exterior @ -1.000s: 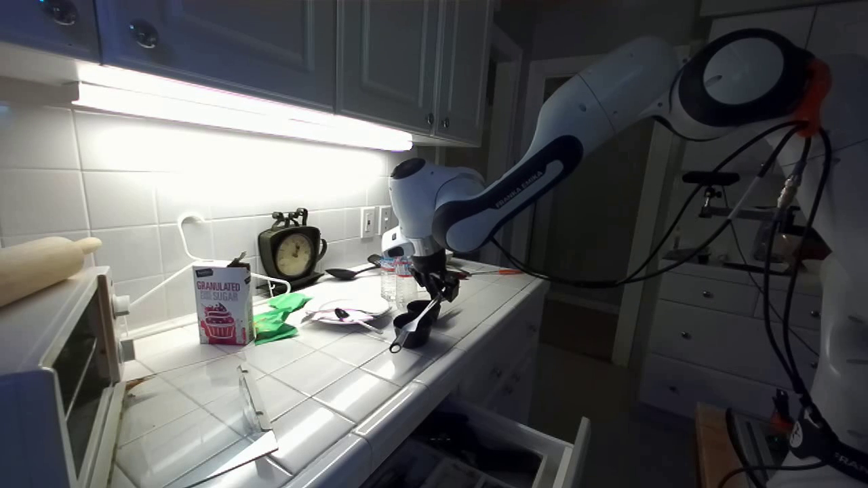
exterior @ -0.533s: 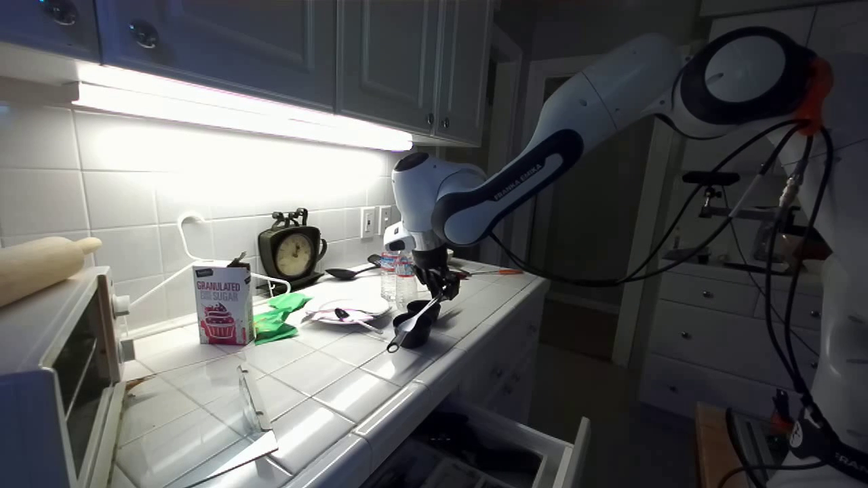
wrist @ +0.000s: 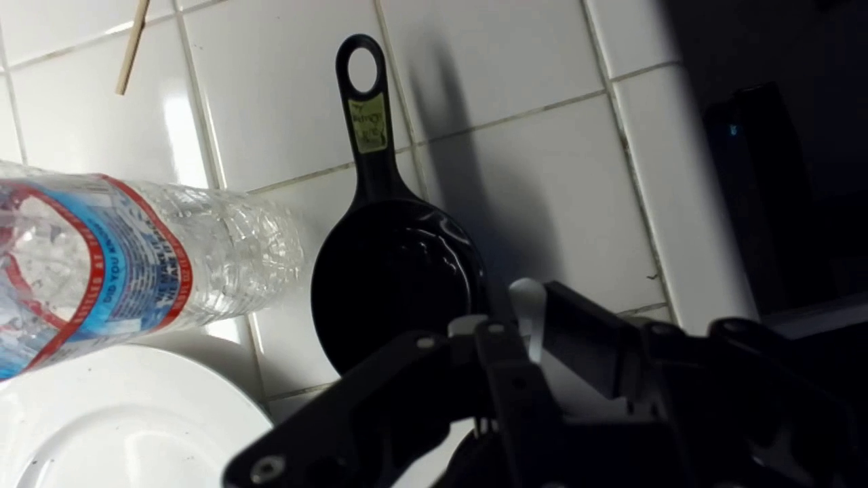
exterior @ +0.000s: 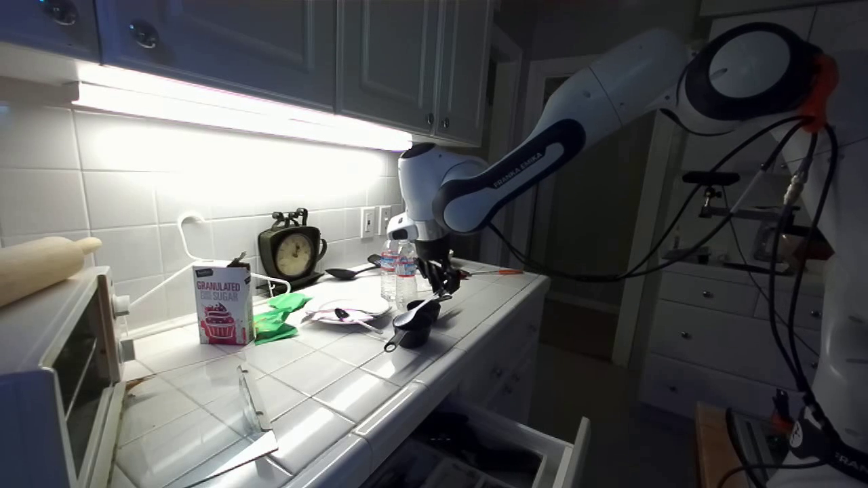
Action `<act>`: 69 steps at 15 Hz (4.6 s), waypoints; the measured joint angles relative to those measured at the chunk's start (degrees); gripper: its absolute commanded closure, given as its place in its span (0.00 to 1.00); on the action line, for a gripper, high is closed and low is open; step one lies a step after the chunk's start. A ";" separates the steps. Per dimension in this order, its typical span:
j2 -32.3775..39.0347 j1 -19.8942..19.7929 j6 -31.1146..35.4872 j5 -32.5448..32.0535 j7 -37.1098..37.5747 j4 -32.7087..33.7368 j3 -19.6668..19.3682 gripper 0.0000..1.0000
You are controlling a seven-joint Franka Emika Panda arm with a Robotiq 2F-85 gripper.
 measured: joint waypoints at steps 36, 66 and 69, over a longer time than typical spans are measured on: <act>-2.94 -3.95 1.28 -1.05 -3.20 0.00 -5.62 0.96; -1.14 1.26 1.29 -32.05 5.00 0.00 -4.68 0.96; -1.12 1.30 1.29 -33.48 5.69 0.00 -4.30 0.96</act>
